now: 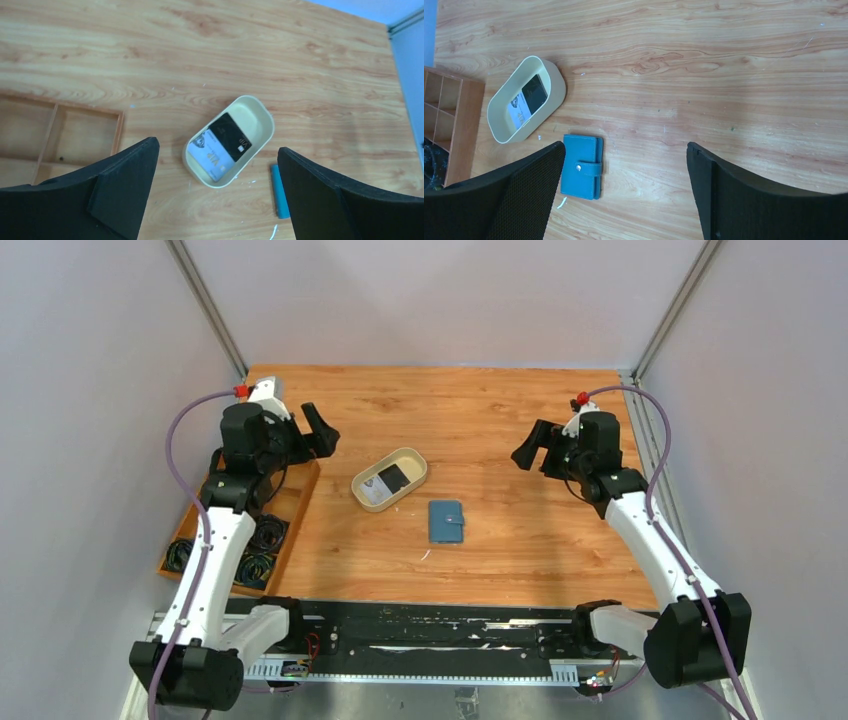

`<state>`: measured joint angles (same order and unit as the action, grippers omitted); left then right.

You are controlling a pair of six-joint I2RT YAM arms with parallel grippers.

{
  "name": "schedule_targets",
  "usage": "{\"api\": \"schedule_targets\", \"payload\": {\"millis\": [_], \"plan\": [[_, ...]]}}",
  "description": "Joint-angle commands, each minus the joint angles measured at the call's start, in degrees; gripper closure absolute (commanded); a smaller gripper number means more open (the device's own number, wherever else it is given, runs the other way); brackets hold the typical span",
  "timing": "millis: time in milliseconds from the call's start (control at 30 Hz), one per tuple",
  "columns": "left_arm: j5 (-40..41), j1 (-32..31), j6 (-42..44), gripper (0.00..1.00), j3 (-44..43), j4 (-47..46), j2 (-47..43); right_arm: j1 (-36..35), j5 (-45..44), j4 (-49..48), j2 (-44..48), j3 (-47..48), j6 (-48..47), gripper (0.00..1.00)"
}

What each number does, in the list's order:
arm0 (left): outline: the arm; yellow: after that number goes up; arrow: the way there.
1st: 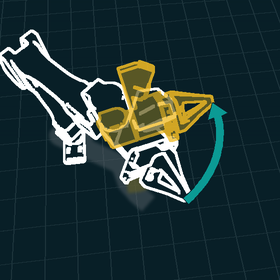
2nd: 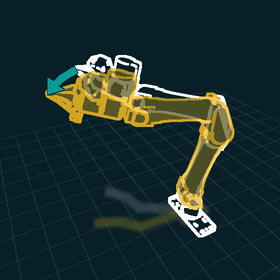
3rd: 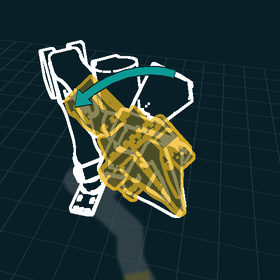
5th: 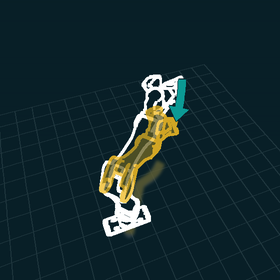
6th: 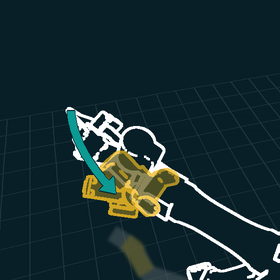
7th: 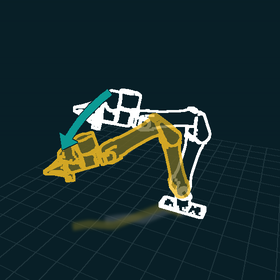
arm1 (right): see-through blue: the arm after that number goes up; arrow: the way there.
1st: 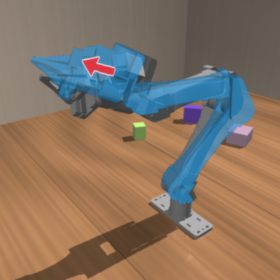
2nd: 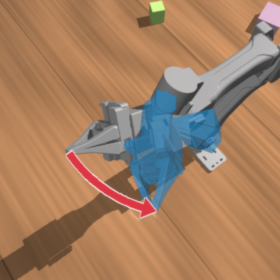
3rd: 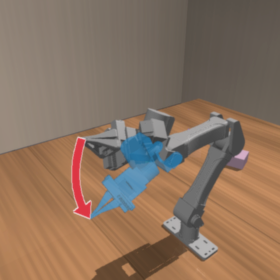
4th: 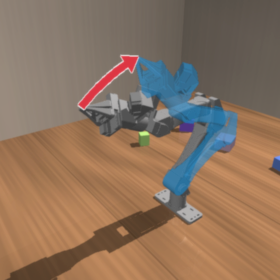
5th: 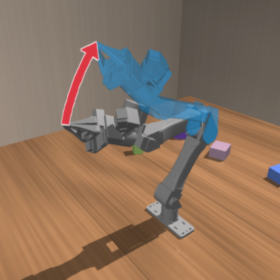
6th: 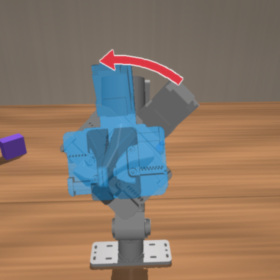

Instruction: Take the credit cards out of the card holder

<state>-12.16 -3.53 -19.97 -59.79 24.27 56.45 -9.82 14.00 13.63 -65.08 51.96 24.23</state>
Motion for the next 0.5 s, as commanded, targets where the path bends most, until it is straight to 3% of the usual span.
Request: {"api": "schedule_targets", "payload": {"millis": [0,100,267,467], "plan": [[5.66,-0.24,-2.13,0.0,3.79,0.46,1.35,-0.81,-1.87,2.55,-0.82,1.16,-0.27,0.05],[7.23,-0.17,-3.96,0.0,5.93,-0.15,2.47,-0.81,-0.74,3.45,-1.98,1.65,-1.64,0.05],[16.55,-2.7,-7.22,0.07,6.55,3.41,4.7,-0.82,3.87,2.82,-3.71,1.11,-2.92,0.09],[22.26,-6.18,-9.49,0.04,6.49,6.83,9.7,-0.81,7.96,1.93,-5.99,0.78,-2.29,0.11]]}}
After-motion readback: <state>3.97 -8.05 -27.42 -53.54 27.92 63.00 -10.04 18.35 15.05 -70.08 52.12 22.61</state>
